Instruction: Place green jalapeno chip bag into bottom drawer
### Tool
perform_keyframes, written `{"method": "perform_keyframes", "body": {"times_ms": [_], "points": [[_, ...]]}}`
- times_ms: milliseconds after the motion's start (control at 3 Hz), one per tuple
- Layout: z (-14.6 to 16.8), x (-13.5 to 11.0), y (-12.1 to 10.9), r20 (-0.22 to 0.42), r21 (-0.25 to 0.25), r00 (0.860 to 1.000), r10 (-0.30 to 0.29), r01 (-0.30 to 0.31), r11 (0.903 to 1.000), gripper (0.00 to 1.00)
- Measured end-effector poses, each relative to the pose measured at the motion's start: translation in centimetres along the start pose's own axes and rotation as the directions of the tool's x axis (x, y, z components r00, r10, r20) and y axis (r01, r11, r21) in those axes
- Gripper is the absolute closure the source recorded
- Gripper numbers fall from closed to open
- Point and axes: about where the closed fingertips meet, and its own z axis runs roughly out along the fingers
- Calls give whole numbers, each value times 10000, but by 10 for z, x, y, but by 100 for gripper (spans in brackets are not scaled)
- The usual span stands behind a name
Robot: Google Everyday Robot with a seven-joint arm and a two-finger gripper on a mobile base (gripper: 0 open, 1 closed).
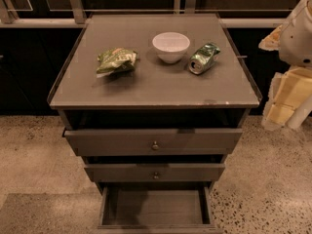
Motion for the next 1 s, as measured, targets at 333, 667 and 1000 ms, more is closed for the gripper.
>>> {"method": "perform_keyframes", "body": {"times_ms": [333, 667, 1000], "points": [[1, -2, -3, 97, 3, 10000, -21, 21, 10000, 0], [25, -26, -26, 757, -243, 9971, -66, 85, 9997, 0], [67, -91, -58, 1753, -490, 9829, -558, 653, 9967, 0]]}}
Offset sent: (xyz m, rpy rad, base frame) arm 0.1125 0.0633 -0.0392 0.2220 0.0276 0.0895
